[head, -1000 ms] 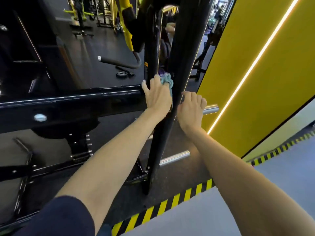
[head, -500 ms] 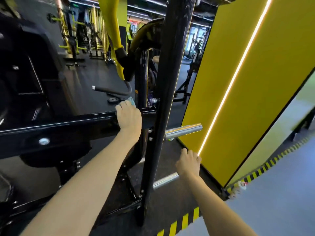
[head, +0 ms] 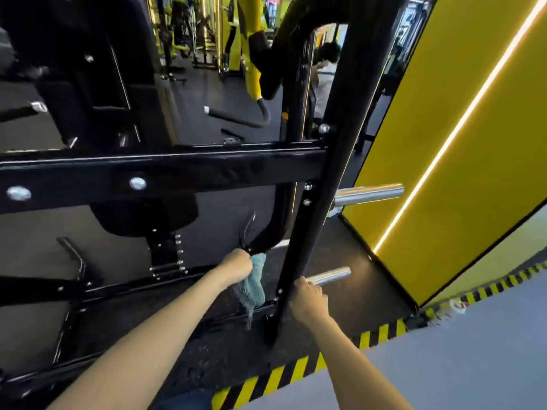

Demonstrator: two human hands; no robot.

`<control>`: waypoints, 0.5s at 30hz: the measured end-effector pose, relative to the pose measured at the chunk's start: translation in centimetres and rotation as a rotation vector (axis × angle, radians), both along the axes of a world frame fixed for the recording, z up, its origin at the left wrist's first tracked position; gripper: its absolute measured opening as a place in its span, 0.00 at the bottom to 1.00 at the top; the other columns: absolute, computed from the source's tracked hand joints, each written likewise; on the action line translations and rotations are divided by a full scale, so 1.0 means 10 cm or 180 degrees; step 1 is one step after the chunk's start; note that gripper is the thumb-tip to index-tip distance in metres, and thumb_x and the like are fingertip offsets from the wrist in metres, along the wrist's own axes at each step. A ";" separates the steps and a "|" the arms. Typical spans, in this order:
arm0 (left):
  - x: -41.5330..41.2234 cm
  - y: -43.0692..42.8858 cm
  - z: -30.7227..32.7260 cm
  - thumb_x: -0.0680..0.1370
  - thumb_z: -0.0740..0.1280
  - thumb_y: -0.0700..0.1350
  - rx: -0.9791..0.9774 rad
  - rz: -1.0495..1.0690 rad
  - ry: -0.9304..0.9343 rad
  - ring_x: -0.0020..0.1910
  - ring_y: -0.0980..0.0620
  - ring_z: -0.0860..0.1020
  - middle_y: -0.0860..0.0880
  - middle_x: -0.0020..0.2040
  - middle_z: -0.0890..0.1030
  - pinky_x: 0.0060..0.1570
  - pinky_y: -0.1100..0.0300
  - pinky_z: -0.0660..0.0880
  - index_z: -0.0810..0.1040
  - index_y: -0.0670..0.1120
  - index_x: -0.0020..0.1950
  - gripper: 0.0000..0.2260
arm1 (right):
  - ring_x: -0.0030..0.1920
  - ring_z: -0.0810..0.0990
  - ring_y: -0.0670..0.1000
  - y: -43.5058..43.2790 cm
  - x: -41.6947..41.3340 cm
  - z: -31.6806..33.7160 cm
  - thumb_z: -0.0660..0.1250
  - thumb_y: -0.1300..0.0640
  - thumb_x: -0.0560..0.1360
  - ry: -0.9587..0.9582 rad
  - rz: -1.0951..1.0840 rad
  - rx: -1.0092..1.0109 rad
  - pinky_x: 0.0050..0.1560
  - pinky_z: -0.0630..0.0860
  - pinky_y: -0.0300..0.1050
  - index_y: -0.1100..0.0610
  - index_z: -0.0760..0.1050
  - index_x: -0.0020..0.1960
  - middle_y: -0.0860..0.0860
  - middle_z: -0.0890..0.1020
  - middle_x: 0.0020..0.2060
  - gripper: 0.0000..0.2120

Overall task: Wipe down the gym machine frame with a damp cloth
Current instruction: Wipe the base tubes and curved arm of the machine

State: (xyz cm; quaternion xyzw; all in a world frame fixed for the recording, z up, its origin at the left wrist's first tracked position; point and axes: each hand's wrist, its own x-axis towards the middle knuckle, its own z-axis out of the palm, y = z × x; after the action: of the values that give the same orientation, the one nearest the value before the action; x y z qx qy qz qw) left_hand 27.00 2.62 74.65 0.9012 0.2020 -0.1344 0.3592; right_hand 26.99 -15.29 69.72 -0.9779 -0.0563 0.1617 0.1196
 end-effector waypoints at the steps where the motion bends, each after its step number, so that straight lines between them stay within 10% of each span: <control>1: -0.01 0.02 -0.21 0.77 0.56 0.34 -0.0123 0.0088 0.0032 0.46 0.45 0.78 0.40 0.45 0.80 0.39 0.52 0.72 0.76 0.37 0.42 0.10 | 0.67 0.69 0.60 -0.03 0.00 -0.21 0.60 0.56 0.78 0.0097 -0.0010 -0.0022 0.63 0.67 0.51 0.56 0.66 0.67 0.56 0.73 0.64 0.18; 4: 0.00 -0.01 -1.03 0.77 0.56 0.35 -0.0339 0.0331 0.0338 0.33 0.53 0.69 0.49 0.33 0.70 0.31 0.58 0.62 0.67 0.45 0.34 0.12 | 0.67 0.70 0.59 -0.17 0.04 -0.97 0.60 0.55 0.78 0.0578 -0.0089 -0.0079 0.63 0.67 0.52 0.56 0.64 0.68 0.54 0.72 0.65 0.19; 9: 0.09 -0.26 -2.60 0.77 0.59 0.36 -0.0625 0.0739 0.0543 0.38 0.49 0.72 0.49 0.33 0.70 0.34 0.57 0.60 0.69 0.45 0.35 0.12 | 0.66 0.71 0.59 -0.38 0.24 -2.27 0.55 0.59 0.78 0.1048 -0.0116 -0.0121 0.63 0.69 0.51 0.57 0.65 0.67 0.55 0.72 0.64 0.18; 15: 0.62 -0.75 -4.06 0.81 0.61 0.39 -0.0695 0.0890 -0.0045 0.55 0.40 0.76 0.38 0.55 0.77 0.48 0.55 0.67 0.78 0.37 0.54 0.09 | 0.61 0.73 0.62 -0.54 0.93 -3.53 0.58 0.59 0.77 0.1035 -0.0532 0.0488 0.55 0.70 0.49 0.61 0.69 0.64 0.58 0.74 0.61 0.17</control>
State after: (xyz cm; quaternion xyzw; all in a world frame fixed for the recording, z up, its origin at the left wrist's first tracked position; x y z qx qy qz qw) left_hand 33.22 -4.85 34.02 0.8208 0.3070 -0.0979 0.4716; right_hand 36.28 -20.71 34.46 -0.9283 0.0329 0.3022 0.2142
